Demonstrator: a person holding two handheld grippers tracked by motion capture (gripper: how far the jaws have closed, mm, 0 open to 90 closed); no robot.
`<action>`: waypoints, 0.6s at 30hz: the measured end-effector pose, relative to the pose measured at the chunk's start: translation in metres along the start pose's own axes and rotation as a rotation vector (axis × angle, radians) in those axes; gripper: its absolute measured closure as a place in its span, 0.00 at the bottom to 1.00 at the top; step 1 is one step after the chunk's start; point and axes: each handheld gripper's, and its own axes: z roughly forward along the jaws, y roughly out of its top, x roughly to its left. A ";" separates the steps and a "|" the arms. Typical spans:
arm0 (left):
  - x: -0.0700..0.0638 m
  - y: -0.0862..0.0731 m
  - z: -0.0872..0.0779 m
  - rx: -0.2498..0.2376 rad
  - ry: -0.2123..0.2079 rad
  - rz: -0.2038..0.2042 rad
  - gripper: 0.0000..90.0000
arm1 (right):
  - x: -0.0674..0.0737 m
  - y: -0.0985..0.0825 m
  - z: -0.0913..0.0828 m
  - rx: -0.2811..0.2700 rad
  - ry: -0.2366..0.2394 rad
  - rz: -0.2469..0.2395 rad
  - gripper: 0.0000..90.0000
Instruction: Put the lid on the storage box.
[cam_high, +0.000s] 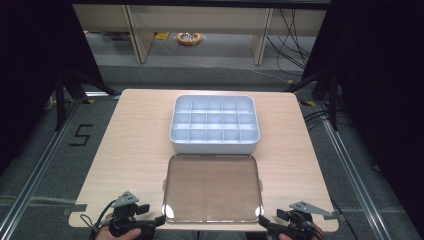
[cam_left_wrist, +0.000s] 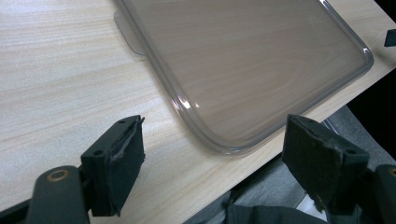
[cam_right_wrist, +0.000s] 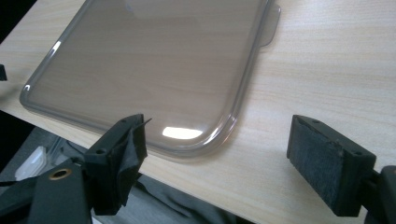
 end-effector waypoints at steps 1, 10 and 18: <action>0.000 0.000 0.000 -0.001 0.000 0.000 0.23 | 0.000 0.000 0.000 0.000 0.000 0.000 0.24; 0.000 0.000 0.001 -0.005 -0.027 -0.018 0.22 | 0.000 0.000 0.002 -0.008 0.008 0.043 0.24; 0.000 0.001 0.004 -0.009 -0.052 -0.011 0.21 | -0.001 0.004 0.005 -0.022 0.016 0.059 0.27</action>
